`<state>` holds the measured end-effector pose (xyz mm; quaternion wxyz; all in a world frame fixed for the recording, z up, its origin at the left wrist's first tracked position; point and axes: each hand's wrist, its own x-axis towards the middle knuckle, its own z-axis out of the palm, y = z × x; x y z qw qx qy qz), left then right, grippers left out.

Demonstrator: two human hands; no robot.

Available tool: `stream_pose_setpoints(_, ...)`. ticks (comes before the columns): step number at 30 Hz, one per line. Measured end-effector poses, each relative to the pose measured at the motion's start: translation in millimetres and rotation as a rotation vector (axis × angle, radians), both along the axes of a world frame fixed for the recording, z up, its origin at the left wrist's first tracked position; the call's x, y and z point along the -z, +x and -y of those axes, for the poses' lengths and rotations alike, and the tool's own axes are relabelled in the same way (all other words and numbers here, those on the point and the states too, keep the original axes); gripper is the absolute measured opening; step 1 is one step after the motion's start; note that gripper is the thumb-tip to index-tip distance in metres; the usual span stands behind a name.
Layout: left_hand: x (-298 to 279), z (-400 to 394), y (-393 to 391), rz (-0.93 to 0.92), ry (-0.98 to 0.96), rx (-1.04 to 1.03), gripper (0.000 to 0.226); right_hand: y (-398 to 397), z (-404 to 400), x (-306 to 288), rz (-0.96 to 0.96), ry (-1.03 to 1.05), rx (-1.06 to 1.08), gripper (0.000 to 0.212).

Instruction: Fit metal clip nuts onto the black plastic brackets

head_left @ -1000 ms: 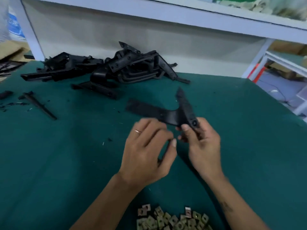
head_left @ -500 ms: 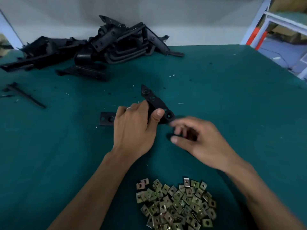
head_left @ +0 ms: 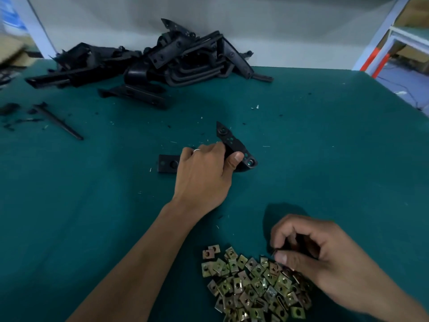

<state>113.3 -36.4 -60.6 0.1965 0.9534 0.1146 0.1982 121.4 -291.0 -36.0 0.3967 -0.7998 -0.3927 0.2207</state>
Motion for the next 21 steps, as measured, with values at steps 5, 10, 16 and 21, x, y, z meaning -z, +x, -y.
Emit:
stream_pose_setpoints(5,-2.9,-0.1,-0.7,-0.003,0.050,-0.038,0.061,37.8,-30.4,2.6,-0.438,0.475,0.268,0.006)
stream_pose_setpoints(10,-3.8,-6.9,-1.7,0.050,0.036,-0.044,0.050,82.9,-96.0,1.5,-0.633,0.740,0.433,0.010)
stream_pose_setpoints(16,-1.6,-12.8,0.9,0.084,-0.035,-0.040,0.055,94.5,-130.5,10.5,-0.638,0.795,0.366,0.016)
stream_pose_setpoints(21,1.7,-17.1,1.5,0.112,-0.044,-0.054,0.056,99.6,-127.8,10.4,-0.685,0.821,0.312,0.021)
